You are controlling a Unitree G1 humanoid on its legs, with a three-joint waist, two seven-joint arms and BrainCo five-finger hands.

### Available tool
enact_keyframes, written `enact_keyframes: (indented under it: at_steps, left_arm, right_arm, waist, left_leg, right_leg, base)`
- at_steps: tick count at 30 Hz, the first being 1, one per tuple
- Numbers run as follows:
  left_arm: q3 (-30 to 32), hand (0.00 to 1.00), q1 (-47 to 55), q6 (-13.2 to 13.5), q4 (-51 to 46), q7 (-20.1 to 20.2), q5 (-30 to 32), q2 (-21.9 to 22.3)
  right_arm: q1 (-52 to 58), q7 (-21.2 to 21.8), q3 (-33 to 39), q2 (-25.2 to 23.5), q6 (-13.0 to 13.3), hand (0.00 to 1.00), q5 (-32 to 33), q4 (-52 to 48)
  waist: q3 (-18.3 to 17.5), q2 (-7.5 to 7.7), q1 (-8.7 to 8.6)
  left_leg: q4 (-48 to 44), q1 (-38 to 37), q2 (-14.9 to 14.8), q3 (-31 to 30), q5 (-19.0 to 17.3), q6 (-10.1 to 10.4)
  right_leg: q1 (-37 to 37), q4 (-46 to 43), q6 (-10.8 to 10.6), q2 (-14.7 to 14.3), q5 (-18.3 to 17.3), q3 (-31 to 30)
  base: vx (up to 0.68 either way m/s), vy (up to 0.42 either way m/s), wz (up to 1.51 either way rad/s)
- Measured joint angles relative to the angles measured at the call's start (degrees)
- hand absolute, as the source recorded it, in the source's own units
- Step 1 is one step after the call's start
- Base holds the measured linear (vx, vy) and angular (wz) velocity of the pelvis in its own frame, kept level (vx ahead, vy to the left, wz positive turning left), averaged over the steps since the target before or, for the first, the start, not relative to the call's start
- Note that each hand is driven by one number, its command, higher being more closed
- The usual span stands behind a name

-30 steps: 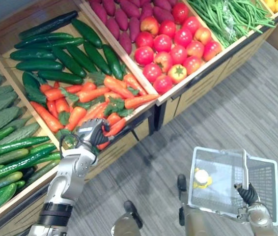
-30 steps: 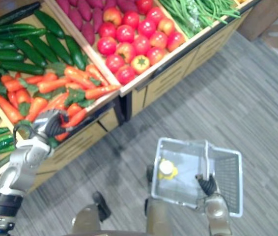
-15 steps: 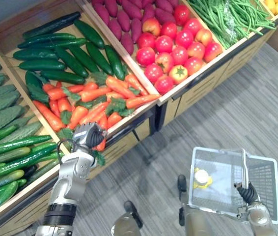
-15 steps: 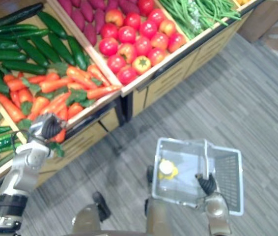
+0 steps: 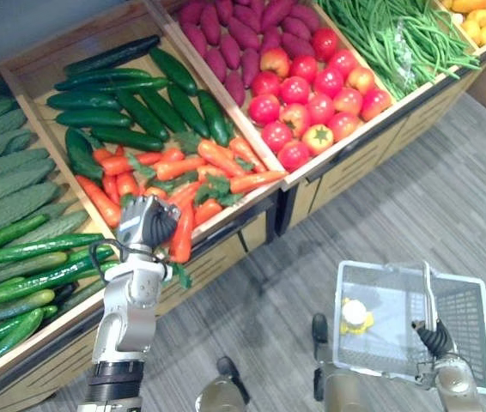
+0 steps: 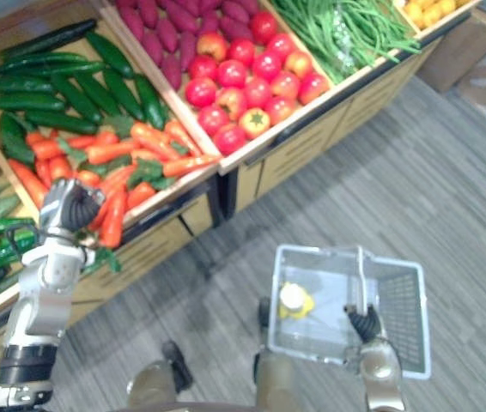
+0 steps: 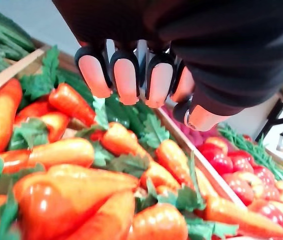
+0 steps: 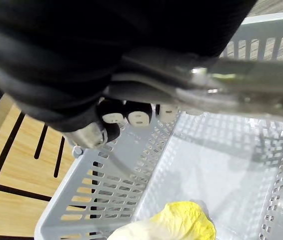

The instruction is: Pick vegetable in the basket

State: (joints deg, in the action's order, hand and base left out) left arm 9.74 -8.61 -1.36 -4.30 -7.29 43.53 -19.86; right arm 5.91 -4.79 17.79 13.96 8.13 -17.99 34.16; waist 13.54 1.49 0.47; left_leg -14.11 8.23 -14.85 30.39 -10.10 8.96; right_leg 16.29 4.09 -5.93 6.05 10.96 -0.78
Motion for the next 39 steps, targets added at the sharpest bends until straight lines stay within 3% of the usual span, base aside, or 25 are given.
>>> enact_keyframes:
  at_steps: [8,9,17,26,39]
  left_arm:
    - [3.63,1.00,-0.07,-1.21,-1.76,-4.51,-0.28,0.81]
    - [3.96,0.00,-0.10,-1.52,-1.77,-4.91,-0.35,1.06]
    - [4.96,0.00,0.11,-2.98,-1.77,-5.29,-0.35,2.38]
    - [2.74,0.00,5.24,-2.90,-1.91,3.18,0.14,4.09]
    - [-0.44,0.00,3.60,-2.84,9.62,3.17,0.06,4.09]
  right_arm:
    - [0.20,0.00,0.42,-1.35,-0.02,1.00,-0.16,0.61]
    - [0.24,0.00,0.42,-1.41,-0.03,1.00,-0.16,0.62]
    - [0.88,0.00,0.42,-1.68,-0.04,1.00,-0.18,1.90]
    - [1.09,0.14,1.42,-3.75,-0.39,1.00,-0.17,2.34]
    - [1.08,0.24,-0.32,-3.60,-0.40,1.00,-0.09,1.87]
  waist:
    - [-0.68,-0.03,-0.05]
    - [-0.84,-0.02,-0.06]
    - [-3.23,0.11,-0.03]
    - [-3.56,0.39,-0.03]
    - [-4.33,0.55,-0.14]
  left_leg:
    - [1.09,-0.61,0.75,-1.38,0.97,-0.31]
    - [1.23,-0.78,0.89,-1.39,1.17,-0.30]
    - [2.02,-1.34,1.30,-1.56,1.66,-0.27]
    - [2.02,-1.34,1.37,-1.57,1.67,-0.27]
    - [1.83,0.72,1.27,-1.11,1.69,-0.30]
  right_leg:
    - [-1.21,-0.02,-0.01,0.56,0.00,0.80]
    - [-1.24,-0.02,-0.01,0.60,0.00,0.83]
    - [-1.58,-0.07,-0.01,0.85,0.00,1.00]
    - [-1.56,-0.05,-0.03,0.91,0.01,0.98]
    - [0.85,-0.09,-0.26,0.84,0.19,0.65]
  base:
    - [-0.05,-0.041,0.09]
    - [-0.03,-0.049,0.04]
    - [-0.02,-0.036,0.01]
    - [-0.02,-0.033,0.00]
    - [-0.02,-0.039,-0.02]
